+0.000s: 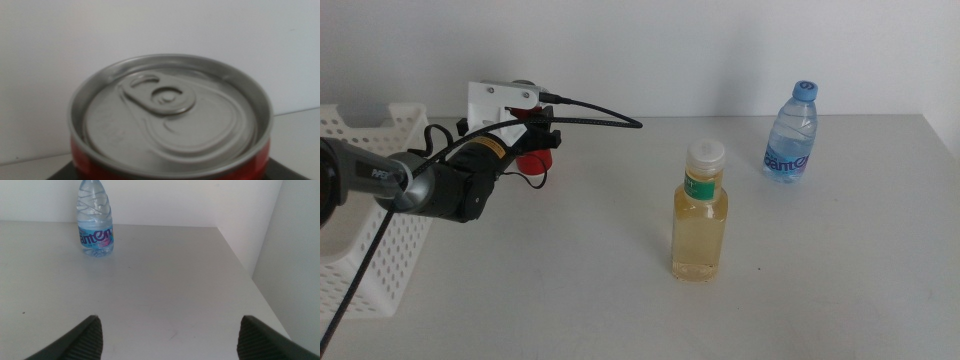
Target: Use arms to grab the bottles and put them into the dustbin to the left of the table.
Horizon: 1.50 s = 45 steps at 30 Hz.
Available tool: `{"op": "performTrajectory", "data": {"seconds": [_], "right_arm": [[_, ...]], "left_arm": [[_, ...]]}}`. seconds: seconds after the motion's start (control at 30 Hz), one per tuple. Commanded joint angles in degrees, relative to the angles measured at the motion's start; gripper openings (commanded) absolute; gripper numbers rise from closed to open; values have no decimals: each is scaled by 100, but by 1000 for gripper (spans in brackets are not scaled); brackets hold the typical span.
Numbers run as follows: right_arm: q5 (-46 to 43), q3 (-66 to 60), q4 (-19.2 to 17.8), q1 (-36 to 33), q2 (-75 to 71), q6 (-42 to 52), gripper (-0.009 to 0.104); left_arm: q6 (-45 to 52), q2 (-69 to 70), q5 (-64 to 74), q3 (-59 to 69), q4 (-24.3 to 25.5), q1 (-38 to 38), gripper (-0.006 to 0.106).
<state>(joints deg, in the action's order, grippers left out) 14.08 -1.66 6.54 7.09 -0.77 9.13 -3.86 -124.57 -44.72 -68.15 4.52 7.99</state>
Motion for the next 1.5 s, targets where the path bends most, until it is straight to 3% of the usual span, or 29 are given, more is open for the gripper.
{"op": "performTrajectory", "data": {"seconds": [0.0,0.17,0.6,0.97,1.27,1.47], "right_arm": [[-417,57,-26,20,-122,67,70],[-417,57,-26,20,-122,67,70],[-417,57,-26,20,-122,67,70],[-417,57,-26,20,-122,67,70],[-417,57,-26,20,-122,67,70],[-417,57,-26,20,-122,67,70]], "left_arm": [[-80,504,-497,-75,-75,-3,18],[-58,1141,116,289,-117,-3,-2],[-57,3734,4666,204,-119,-82,-1],[1136,4488,9255,-1749,-231,-1619,-1],[1750,4195,9871,-1852,-232,-2451,-1],[2081,3507,9886,-1852,-644,-2756,-1]]}}
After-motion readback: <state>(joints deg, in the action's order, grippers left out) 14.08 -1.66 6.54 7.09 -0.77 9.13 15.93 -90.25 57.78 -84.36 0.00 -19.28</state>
